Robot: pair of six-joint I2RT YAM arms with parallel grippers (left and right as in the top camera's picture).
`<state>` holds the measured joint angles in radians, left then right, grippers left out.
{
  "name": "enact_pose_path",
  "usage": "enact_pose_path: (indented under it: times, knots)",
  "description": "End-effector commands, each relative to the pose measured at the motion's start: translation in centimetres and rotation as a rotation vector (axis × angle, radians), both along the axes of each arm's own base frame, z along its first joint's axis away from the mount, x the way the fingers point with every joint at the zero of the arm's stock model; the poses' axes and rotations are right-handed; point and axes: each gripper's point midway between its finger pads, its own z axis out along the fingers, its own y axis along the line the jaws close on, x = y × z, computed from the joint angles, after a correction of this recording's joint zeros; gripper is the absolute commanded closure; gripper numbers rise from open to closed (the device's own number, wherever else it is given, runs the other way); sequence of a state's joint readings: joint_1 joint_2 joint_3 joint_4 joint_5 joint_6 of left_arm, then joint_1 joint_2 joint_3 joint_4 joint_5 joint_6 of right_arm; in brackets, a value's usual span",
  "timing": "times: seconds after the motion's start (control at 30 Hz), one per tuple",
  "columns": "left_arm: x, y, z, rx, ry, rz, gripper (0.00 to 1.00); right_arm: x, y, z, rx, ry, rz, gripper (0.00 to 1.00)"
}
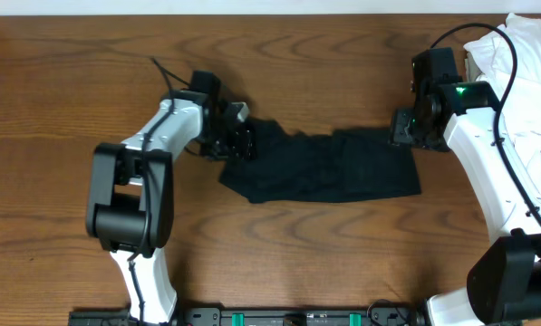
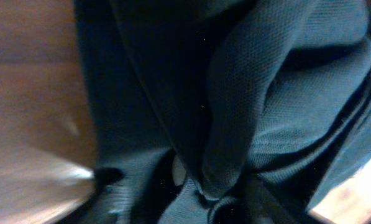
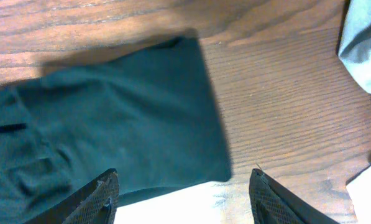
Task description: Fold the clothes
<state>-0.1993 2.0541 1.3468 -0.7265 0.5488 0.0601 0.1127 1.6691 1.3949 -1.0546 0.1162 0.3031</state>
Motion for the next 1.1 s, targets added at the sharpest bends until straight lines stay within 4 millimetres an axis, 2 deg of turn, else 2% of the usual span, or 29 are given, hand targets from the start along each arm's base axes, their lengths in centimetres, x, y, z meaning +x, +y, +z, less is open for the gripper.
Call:
enact_pose_path:
  times: [0.0,0.07,0.17,0.27,0.4,0.57,0.7,0.8,0.93,1.07]
  knots:
    - [-2.8,-0.9,-2.9,0.003,0.104,-0.045,0.66,-0.1,0.0,-0.1,0.017,0.005,-0.009,0.35]
    - [-2.7,-0.9,-2.9,0.002,0.101,-0.046,0.81,-0.1,0.0,-0.1,0.017,0.007,-0.01,0.35]
    - [-2.6,-0.9,-2.9,0.002,0.1,-0.044,0.91,-0.2,0.0,-0.1,0.016,0.009,-0.009,0.35]
    - [-2.6,-0.9,-2.9,0.001,0.099,-0.047,0.94,-0.2,0.1,-0.1,0.016,0.01,-0.008,0.35]
    - [-2.6,-0.8,-2.8,0.0,0.094,-0.052,0.94,-0.3,0.2,-0.1,0.016,0.012,-0.006,0.35]
    - [-1.8,0.2,-1.0,-0.009,0.054,-0.024,0.94,-0.4,0.2,-0.2,0.015,0.016,-0.005,0.35]
    - [-0.6,2.8,1.7,-0.013,0.001,0.048,0.94,-0.4,0.1,-0.2,0.015,0.018,-0.007,0.36]
    - [0.3,6.0,3.4,-0.004,-0.032,0.134,0.94,-0.5,0.1,-0.2,0.014,0.022,-0.007,0.36]
    - [0.9,9.9,4.0,-0.001,-0.034,0.241,0.94,-0.5,0.1,-0.2,0.014,0.022,-0.007,0.36]
    - [0.9,12.2,4.0,-0.001,-0.023,0.306,0.94,-0.5,0.1,-0.2,0.015,0.022,-0.007,0.36]
